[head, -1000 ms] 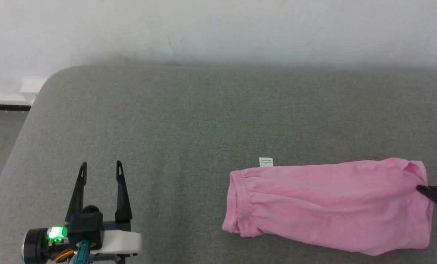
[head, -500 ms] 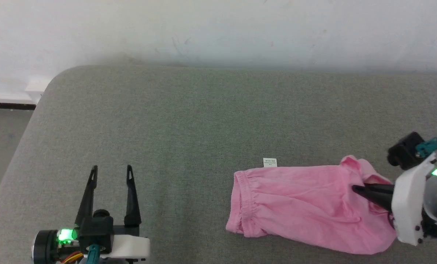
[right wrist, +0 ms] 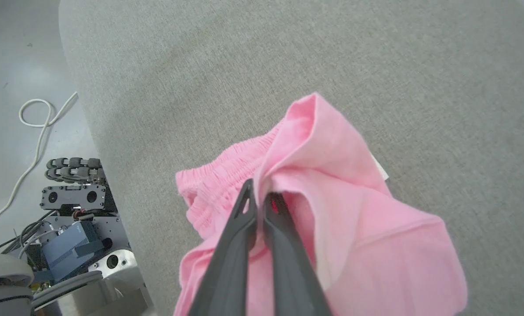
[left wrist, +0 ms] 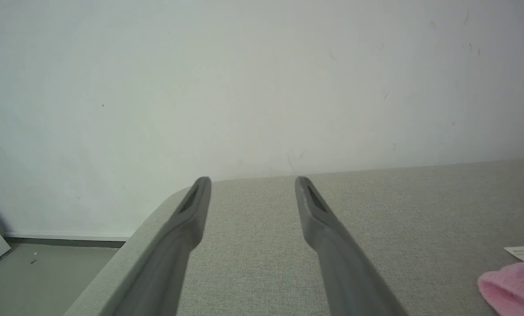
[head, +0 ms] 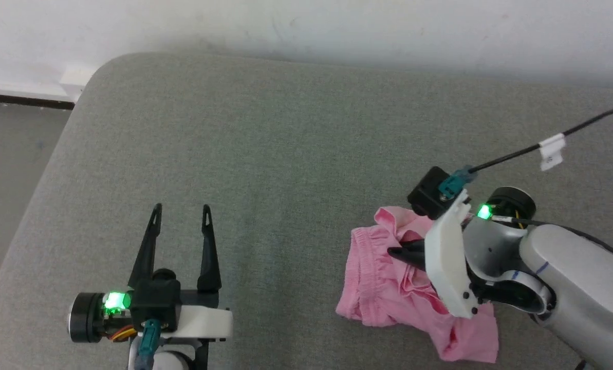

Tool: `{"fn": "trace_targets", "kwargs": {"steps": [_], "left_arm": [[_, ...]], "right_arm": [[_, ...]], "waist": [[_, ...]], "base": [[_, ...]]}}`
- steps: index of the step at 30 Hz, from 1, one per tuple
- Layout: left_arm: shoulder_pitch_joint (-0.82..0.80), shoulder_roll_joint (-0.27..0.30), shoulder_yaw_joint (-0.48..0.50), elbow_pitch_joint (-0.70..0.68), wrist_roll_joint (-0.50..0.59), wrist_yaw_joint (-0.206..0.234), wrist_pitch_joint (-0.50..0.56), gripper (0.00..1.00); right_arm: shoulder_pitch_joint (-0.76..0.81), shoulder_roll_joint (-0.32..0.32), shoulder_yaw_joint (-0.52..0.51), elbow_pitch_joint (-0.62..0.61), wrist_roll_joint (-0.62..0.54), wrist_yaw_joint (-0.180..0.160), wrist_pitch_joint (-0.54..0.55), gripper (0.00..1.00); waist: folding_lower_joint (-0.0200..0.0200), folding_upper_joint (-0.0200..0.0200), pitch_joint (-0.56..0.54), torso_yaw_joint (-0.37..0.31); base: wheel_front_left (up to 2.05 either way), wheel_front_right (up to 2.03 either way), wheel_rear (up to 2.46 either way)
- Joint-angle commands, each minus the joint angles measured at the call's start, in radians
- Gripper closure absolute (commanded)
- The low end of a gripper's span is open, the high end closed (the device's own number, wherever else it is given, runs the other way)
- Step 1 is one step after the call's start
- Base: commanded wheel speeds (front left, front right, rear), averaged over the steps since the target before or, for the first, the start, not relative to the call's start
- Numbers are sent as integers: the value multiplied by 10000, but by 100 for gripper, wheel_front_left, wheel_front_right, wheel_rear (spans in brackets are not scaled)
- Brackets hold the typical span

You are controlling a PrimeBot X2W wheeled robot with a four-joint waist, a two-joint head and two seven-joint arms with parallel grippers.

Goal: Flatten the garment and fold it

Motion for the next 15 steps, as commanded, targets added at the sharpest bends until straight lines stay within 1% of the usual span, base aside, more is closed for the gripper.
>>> {"fn": "trace_targets", "kwargs": {"steps": [1,7,11,12,13,14,15], "left_arm": [[-223,-71,-38,63,20,-41,-47,0],[-413,-122,-48,175,14,-11,-47,0],[-439,-111,-22,264,5,10,-47,0],[-424,-96,-2,289,-1,16,-47,0],[-398,-73,33,312,-8,30,-47,0],[-364,-53,60,331,-21,31,-47,0],[-331,-27,80,357,-31,18,-47,0]], "right_arm": [[-272,187,285,345,-84,-7,-29,100],[-673,771,1518,2144,-186,-7,-335,100],[-815,946,2348,2963,-201,-7,-758,100],[-860,968,2453,3026,-115,-7,-947,82],[-964,969,2559,2996,-99,-7,-1184,56],[-1101,922,2630,2913,-151,-7,-1512,0],[-1211,852,2639,2818,-174,-7,-1875,0]], "waist": [[-2,1,292,287],[-2,1,505,380],[-2,1,467,270],[-2,1,415,212],[-2,1,346,125],[-2,1,274,46],[-2,1,181,-27]], "base": [[0,0,0],[0,0,0],[0,0,0],[0,0,0],[0,0,0],[0,0,0],[0,0,0]]}}
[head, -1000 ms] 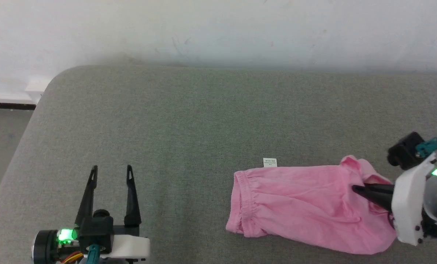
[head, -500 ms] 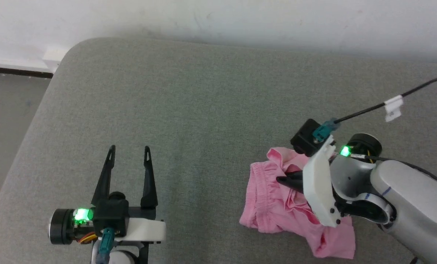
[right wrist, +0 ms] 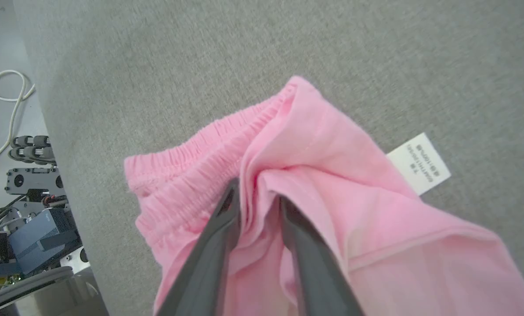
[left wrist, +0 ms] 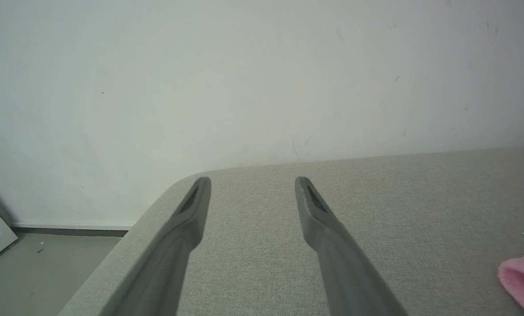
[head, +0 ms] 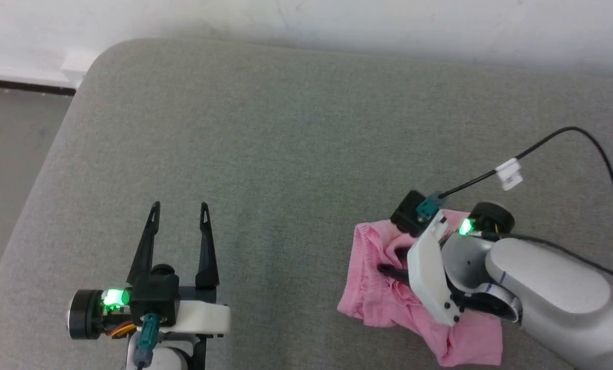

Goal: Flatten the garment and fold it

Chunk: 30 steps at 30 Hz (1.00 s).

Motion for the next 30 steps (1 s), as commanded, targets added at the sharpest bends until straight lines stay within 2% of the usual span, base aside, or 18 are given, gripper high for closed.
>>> {"fn": "trace_targets", "kwargs": {"steps": [1,5,8,11,14,18,23,28,29,30], "left_arm": [[-24,52,59,61,-32,-2,-47,0],[183,178,201,128,-82,-46,-47,0],[326,261,329,98,-104,-62,-47,0],[430,313,448,79,-156,-119,-47,0],[499,322,521,37,-164,-168,-47,0],[557,307,587,-56,-166,-235,-47,0],[640,265,658,-172,-155,-290,-47,0],[713,233,700,-202,-171,-393,-47,0],[713,233,700,-202,-171,-393,-47,0],[763,216,698,-202,-162,-431,-47,0]], "right_arm": [[-272,-142,-2,-183,-42,-9,-550,0],[-523,-706,-399,-998,-108,-9,-2060,0],[-490,-1175,-1205,-1306,-581,-9,-3519,0],[-143,-1351,-2444,-1160,-1311,-9,-5209,0],[453,-1226,-3905,-658,-2492,-9,-6755,0],[1717,-443,-6599,-248,-4224,-9,-7391,0],[4114,1227,-9893,-1848,-6184,-9,-7417,0],[6336,2598,-11712,-3331,-7236,-9,-7419,0],[6336,2598,-11712,-3331,-7236,-9,-7419,0],[7080,3042,-12208,-3702,-7383,-9,-7420,0]], "waist": [[-2,1,-348,-313],[-2,1,-748,-710],[-2,1,-975,-1013],[-2,1,-1123,-1270],[-2,1,-1218,-1465],[-2,1,-1316,-1650],[-2,1,-1390,-1762],[-2,1,-1483,-1740],[-2,1,-1483,-1740],[-2,1,-1536,-1722]], "base": [[0,0,0],[0,0,0],[0,0,0],[0,0,0],[0,0,0],[0,0,0],[0,0,0],[0,0,0],[0,0,0],[0,0,0]]}}
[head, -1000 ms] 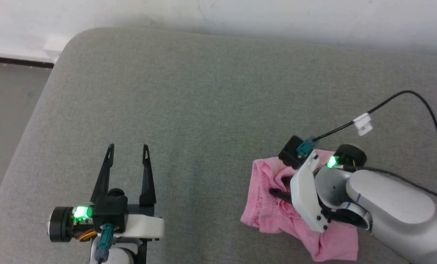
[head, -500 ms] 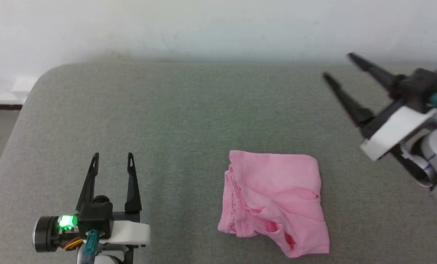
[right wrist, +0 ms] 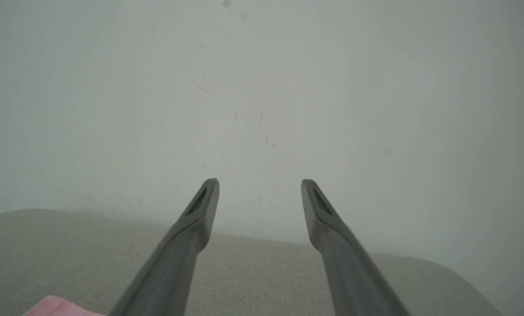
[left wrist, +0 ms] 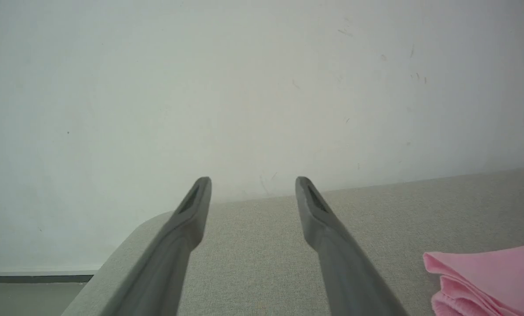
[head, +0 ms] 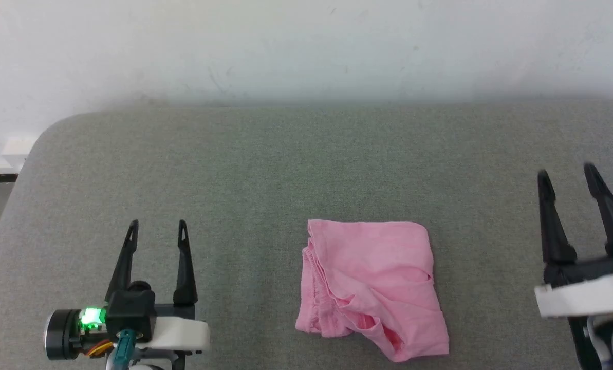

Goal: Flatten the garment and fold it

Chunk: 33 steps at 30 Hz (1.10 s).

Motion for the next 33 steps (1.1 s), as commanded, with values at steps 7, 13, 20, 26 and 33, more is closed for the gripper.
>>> {"fn": "trace_targets", "kwargs": {"steps": [7,13,20,26,33], "left_arm": [[290,-61,84,-22,-47,-157,-47,0],[221,-95,87,44,-15,-254,-47,0],[77,-186,-8,79,29,-358,-47,0],[-161,-313,-57,58,39,-385,-47,0],[-504,-464,-112,18,37,-422,-47,0]], "right_arm": [[1251,821,-744,-923,56,-9,-44,0],[-170,-863,514,-325,1081,-9,785,0],[-2181,-3224,3817,309,3958,-9,5760,0],[-3284,-4141,5871,1090,6155,-9,9064,0],[-4064,-3342,6426,2837,7310,-9,9966,0]], "waist": [[1,0,-93,12],[1,0,-77,62],[1,0,111,252],[1,0,450,540],[1,0,1043,903]], "base": [[0,0,0],[0,0,0],[0,0,0],[0,0,0],[0,0,0]]}}
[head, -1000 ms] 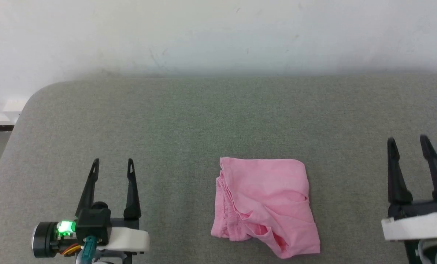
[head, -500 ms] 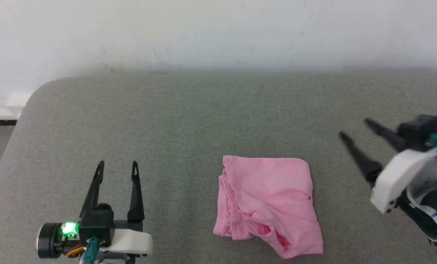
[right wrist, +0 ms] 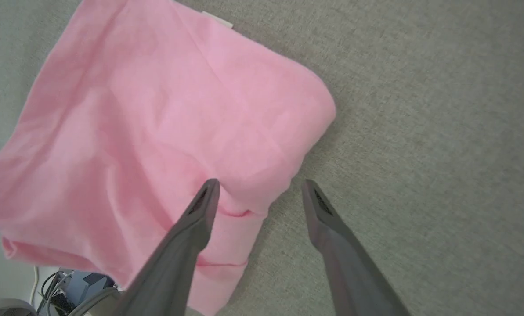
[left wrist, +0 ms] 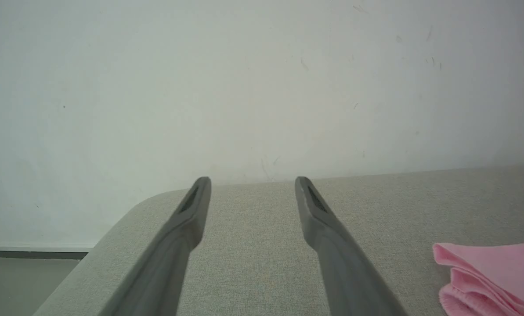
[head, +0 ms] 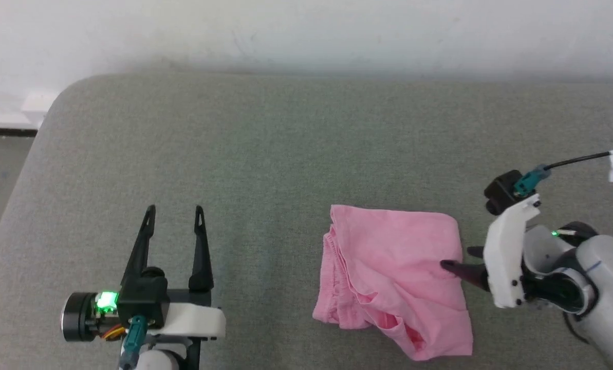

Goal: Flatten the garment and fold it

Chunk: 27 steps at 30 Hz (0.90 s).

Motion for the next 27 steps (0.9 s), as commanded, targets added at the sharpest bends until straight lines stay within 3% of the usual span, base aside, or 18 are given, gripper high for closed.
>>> {"fn": "trace_targets", "kwargs": {"steps": [1,10,11,12,20,27], "left_arm": [[-257,-43,-3,-39,32,-75,-47,0],[-506,-102,71,13,50,-65,-47,0],[-495,-101,90,20,51,-57,-47,0],[-469,-92,115,31,53,-46,-47,0],[-197,9,257,26,82,13,-47,0],[111,92,493,-278,99,210,-47,0]], "right_arm": [[-176,286,118,279,148,-7,-13,0],[144,742,1429,1706,172,-7,-543,0],[127,714,1513,1697,197,-7,-758,84],[88,690,1565,1684,246,-7,-978,100],[-803,-182,2428,331,258,-7,-2375,100],[-1663,-1541,2801,-1348,155,-7,-2619,100]], "waist": [[-1,0,331,273],[-1,0,648,497],[-1,0,634,475],[-1,0,590,431],[-1,0,78,-244],[-1,0,314,-1610]], "base": [[0,0,0],[0,0,0],[0,0,0],[0,0,0],[0,0,0],[0,0,0]]}}
